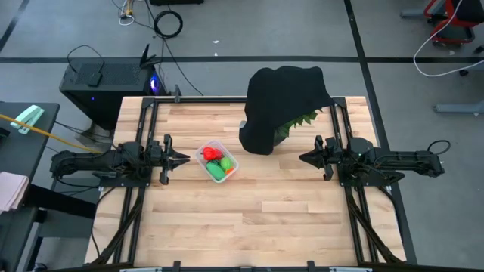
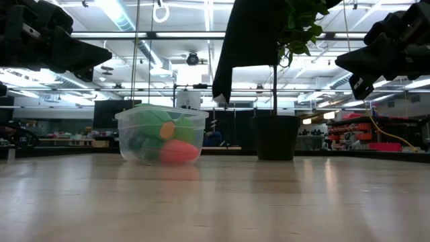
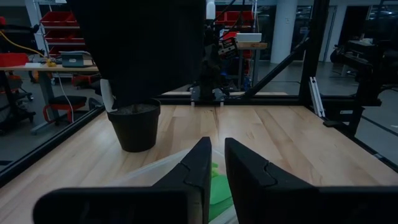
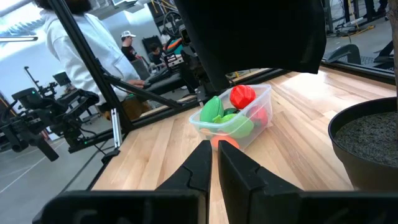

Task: Pick and placing Produce into tupperware
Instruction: Return to Home Position

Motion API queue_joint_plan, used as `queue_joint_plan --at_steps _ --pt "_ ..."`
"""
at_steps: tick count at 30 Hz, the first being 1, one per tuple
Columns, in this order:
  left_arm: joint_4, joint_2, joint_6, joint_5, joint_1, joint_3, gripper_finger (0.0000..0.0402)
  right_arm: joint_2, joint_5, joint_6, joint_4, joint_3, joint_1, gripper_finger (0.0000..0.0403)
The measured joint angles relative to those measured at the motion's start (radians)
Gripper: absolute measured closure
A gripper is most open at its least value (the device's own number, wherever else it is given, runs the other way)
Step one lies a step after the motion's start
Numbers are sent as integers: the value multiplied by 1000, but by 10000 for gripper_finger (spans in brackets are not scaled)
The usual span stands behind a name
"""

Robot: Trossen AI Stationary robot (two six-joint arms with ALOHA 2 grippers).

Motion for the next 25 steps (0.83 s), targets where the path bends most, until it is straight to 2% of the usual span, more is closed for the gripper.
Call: queue_joint_plan --at_steps 10,25 --pt "0 0 0 0 0 0 340 0 0 0 0 0 0 369" --pt "0 0 0 0 0 0 348 0 0 0 0 0 0 369"
